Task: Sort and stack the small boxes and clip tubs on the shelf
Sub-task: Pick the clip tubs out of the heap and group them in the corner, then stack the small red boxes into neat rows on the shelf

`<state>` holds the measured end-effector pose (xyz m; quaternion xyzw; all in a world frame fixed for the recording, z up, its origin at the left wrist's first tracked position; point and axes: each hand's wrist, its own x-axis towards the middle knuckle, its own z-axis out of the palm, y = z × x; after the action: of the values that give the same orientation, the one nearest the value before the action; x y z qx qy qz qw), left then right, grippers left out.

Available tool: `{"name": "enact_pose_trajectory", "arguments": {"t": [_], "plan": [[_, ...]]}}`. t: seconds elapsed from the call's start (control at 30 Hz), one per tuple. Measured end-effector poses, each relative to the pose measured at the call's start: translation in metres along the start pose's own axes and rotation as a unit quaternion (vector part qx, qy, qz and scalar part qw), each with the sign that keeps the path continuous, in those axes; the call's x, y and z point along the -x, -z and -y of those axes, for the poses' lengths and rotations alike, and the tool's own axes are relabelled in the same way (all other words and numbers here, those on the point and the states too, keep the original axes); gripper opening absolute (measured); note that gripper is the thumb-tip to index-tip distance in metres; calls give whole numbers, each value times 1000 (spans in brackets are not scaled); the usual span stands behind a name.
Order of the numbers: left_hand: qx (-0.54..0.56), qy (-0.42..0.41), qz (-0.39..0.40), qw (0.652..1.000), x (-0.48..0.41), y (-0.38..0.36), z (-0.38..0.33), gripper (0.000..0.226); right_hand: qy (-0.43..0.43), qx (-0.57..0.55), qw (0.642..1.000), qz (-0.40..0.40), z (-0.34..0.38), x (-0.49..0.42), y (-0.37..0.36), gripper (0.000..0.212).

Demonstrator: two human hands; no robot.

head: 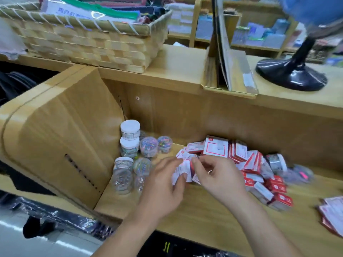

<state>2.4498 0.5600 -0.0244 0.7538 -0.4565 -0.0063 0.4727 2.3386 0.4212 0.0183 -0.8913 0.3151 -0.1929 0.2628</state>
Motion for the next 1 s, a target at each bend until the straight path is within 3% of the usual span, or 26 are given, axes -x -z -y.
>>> {"name": "enact_pose_trajectory", "arguments": {"t": [0.07,0.17,0.27,0.33,0.5,0.7,0.83,1.0], "plan": [[-4,-8,25,1000,14,-22,-3,36,-22,-5,1000,-2,-20,14,12,35],[-92,32,77,992,27,-49,4,58,-34,-33,998,-33,-48,27,27,20],[-143,118,137,973,23,-61,13,77,16,78,989,-124,-66,24,32,26],[-164,121,146,968,22,-64,16,78,69,136,977,-147,-74,16,29,35],[-159,92,108,977,40,-71,16,71,67,187,979,-39,-105,-4,20,60],[-156,74,-5,985,14,-68,-3,53,68,196,978,-9,-116,1,30,61],[0,148,32,988,-47,-84,-39,32,81,133,988,20,-128,8,39,68],[-39,178,59,981,-75,-105,-41,35,72,66,993,60,-152,13,59,74]]}}
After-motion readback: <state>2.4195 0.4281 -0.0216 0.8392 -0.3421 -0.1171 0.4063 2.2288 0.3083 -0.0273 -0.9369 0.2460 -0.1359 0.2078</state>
